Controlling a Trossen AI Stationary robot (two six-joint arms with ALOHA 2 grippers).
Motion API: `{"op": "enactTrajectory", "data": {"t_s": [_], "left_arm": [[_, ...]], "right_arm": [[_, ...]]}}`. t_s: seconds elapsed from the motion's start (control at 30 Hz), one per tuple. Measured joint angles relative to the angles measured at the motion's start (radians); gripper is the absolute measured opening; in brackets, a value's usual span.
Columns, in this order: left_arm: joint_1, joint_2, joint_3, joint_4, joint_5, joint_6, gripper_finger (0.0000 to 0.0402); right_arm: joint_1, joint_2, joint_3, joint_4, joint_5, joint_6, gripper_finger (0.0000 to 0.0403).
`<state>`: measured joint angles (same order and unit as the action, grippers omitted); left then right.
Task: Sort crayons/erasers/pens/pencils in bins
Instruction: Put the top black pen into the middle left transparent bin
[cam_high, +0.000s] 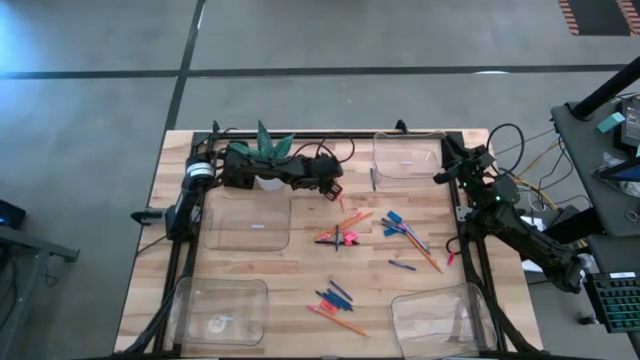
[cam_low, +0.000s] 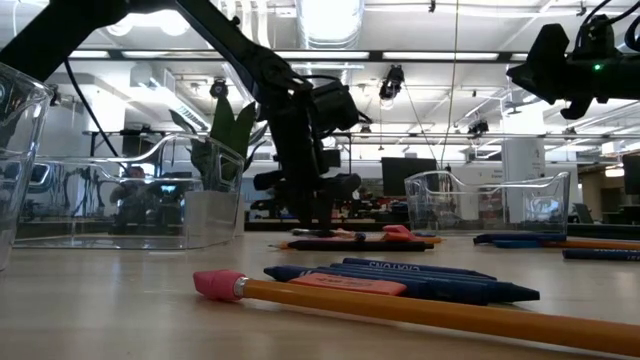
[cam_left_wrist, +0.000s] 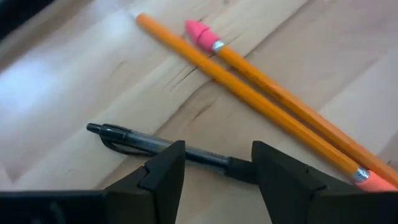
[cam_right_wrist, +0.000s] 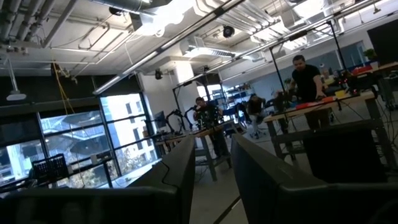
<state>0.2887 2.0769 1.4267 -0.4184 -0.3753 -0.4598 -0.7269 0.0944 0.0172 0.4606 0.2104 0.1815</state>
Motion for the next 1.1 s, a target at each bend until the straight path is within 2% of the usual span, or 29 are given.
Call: {"op": "enactTrajectory", "data": {"t_s": [0.17,0.27,0.4,0.6,1.1], "left_arm": [[-0.002,-0.002,0.026,0.01,0.051,0.225,0.0173],[-0.002,-0.007,0.038,0.01,0.086,0.218,0.0173],[-0.002,-0.012,0.05,-0.006,0.086,0.002,0.0173],[-0.001,-0.015,0.064,-0.143,0.05,-0.266,0.0173],[0.015,-0.021,0.042,-0.156,0.0,-0.536,0.0173]], "right_arm": [[0.0,0.0,0.0,0.0,0.0,0.0,0.0095],[0.0,0.0,0.0,0.0,0.0,0.001,0.0095],[0.0,0.0,0.0,-0.001,0.0,0.001,0.0095],[0.0,0.0,0.0,-0.002,0.0,0.0,0.0095],[0.0,0.0,0.0,-0.002,0.0,0.0,0.0095]]}}
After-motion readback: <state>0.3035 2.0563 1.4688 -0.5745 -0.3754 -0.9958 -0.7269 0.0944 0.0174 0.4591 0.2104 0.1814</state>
